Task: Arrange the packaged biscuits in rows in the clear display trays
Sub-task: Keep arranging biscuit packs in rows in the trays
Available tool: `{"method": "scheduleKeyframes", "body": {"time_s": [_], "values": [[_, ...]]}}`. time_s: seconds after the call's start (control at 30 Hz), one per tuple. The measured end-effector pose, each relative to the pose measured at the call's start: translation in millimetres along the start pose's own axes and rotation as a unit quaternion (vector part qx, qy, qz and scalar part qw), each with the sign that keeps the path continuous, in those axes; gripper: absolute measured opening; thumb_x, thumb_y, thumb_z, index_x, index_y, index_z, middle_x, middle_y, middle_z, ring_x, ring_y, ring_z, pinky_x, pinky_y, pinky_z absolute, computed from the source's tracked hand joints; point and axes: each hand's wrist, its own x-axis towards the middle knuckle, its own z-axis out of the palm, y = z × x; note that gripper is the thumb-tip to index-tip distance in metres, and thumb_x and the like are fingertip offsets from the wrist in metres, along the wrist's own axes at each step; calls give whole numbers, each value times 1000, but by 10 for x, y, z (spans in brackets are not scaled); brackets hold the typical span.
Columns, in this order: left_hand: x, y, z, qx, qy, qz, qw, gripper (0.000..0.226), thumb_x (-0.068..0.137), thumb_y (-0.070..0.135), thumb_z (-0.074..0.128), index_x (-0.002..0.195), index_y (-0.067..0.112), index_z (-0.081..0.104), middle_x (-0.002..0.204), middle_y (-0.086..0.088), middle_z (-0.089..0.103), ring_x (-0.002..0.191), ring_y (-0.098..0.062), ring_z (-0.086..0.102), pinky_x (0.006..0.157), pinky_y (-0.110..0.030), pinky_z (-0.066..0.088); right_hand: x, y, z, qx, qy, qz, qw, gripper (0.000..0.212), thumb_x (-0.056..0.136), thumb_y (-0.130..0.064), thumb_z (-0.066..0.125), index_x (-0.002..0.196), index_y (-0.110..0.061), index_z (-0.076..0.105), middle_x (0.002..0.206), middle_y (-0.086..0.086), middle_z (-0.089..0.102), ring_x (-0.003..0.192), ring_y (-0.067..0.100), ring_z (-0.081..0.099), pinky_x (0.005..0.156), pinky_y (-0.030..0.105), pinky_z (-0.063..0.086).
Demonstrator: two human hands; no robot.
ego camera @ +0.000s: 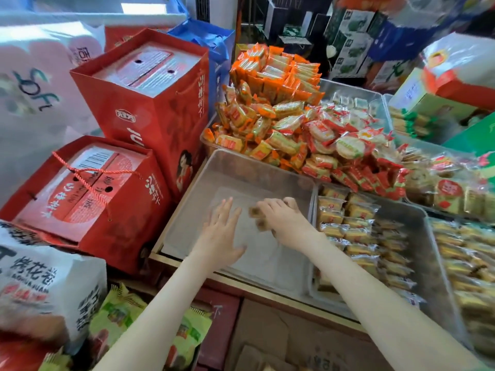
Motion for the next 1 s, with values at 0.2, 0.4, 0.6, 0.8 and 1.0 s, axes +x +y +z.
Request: {"method": "scheduleKeyframes", "body": {"time_s": [0.2,0.4,0.6,0.8,1.0], "values": [[-141,793,-577,-262,-97,74,957,50,75,34,80,117,31,54,104,14,63,95,-1,60,82,-22,50,-1140,16,-685,274,39,-66,959,58,84,-8,71,131,-20,39,110,-4,57,88,3,43,85,12,37],[-402,1483,-629,-450,-167,27,877,67,61,49,76,120,24,57,112,-1,69,102,-16,66,87,-31,53,-2002,247,-916,478,169,102,856,27,87,-30,69,110,-40,60,106,-15,66,96,-1,62,80,17,50],[-600,2062,-499,-505,-176,13,845,62,65,36,70,123,21,51,110,2,69,93,-6,67,73,-19,53,-2506,301,-857,618,230,204,723,18,96,-28,57,91,-18,71,89,2,72,86,21,66,74,30,52],[-731,2256,-468,-482,-227,41,845,72,56,43,74,121,20,54,117,-8,69,106,-22,68,91,-39,56,-2897,393,-878,507,177,185,823,8,92,-28,64,95,-22,69,92,-2,70,82,10,63,72,19,50],[-956,2289,-430,-486,-263,80,830,75,58,42,74,125,19,50,115,0,70,104,-14,68,85,-27,54,-3093,319,-884,546,174,185,798,17,94,-21,62,82,-12,70,79,0,72,76,15,65,80,34,53]]}}
